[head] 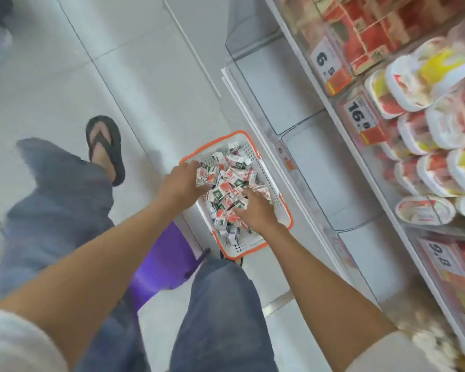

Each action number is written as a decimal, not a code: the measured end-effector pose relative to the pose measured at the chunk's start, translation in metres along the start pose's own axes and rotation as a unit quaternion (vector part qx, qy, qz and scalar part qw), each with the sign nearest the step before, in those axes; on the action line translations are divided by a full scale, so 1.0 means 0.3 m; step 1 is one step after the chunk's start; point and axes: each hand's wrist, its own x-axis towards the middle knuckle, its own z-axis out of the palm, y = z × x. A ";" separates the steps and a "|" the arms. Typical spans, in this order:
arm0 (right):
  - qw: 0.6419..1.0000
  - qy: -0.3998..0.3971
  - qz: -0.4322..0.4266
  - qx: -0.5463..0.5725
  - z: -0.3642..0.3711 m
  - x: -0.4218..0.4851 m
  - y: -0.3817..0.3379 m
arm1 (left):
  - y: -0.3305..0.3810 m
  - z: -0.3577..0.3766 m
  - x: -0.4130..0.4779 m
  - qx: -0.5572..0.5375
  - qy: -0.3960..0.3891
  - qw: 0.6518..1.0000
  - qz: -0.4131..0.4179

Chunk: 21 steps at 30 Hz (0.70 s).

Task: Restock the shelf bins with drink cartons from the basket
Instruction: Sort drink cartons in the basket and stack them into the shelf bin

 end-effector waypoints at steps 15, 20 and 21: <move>0.895 0.153 0.284 0.308 0.471 0.422 0.165 | -0.171 0.414 0.709 0.158 -0.199 0.938 0.236; 0.883 0.198 0.290 0.310 0.618 0.528 0.341 | -0.211 0.586 0.831 0.167 -0.190 0.924 0.287; 0.881 0.213 0.291 0.308 0.638 0.557 0.379 | -0.210 0.624 0.858 0.172 -0.179 0.922 0.297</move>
